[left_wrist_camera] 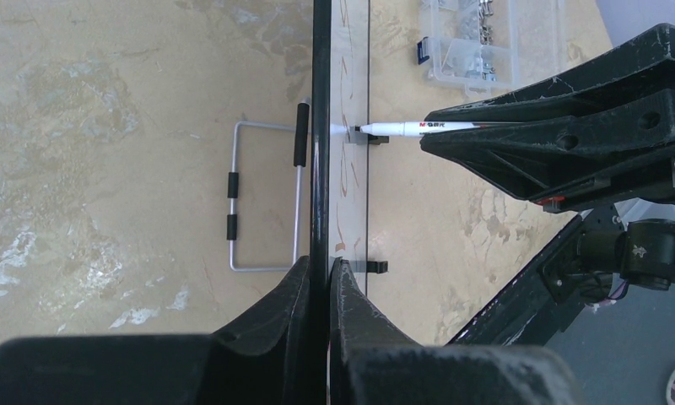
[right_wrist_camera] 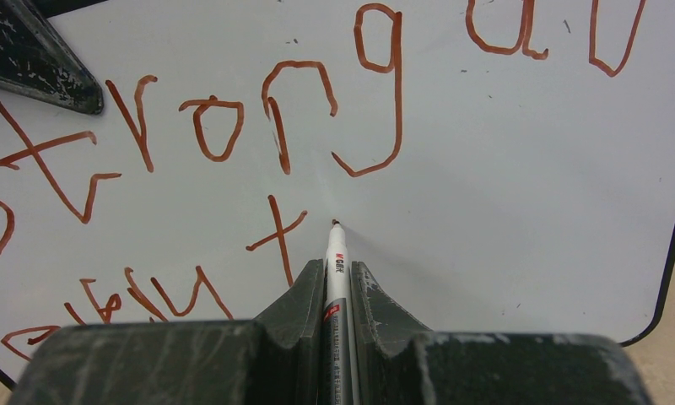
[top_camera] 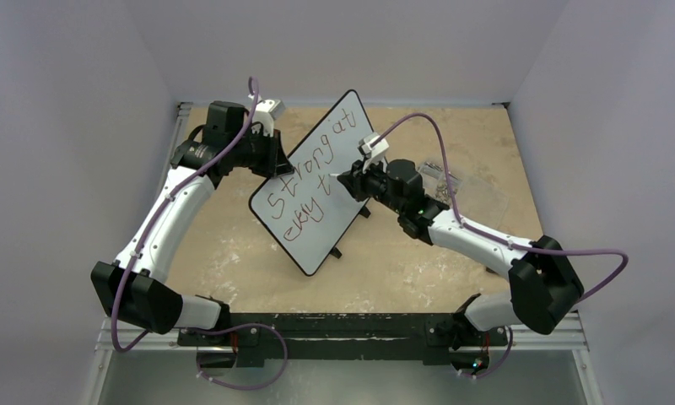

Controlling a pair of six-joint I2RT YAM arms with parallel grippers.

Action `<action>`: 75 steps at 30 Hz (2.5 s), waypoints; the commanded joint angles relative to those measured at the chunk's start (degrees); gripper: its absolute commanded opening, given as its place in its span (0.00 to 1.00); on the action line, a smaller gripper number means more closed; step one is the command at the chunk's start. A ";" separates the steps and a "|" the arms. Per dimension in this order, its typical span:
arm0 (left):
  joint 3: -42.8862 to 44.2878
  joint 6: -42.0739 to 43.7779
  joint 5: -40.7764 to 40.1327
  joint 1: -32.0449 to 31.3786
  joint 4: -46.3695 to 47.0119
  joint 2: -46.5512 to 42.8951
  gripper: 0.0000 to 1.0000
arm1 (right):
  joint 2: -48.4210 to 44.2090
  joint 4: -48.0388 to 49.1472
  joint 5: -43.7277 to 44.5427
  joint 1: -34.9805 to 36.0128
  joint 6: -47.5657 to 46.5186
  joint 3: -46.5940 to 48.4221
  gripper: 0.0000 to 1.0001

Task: Write a sentence on the whiteboard
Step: Write a sentence at the center of the board.

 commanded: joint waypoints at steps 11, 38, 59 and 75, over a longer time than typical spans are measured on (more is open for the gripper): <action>0.32 3.04 -3.96 0.20 2.20 -2.36 0.00 | -0.80 3.76 0.87 0.07 1.98 -5.54 0.00; 0.33 2.94 -3.61 0.01 2.33 -2.18 0.00 | 2.31 1.02 5.07 0.07 1.11 1.94 0.00; 0.33 2.95 -3.65 -0.08 2.29 -2.25 0.00 | 3.45 0.88 4.44 0.07 1.67 5.41 0.00; 0.33 3.09 -4.13 -0.05 2.28 -2.80 0.00 | 3.27 1.63 3.72 0.04 3.72 -0.38 0.00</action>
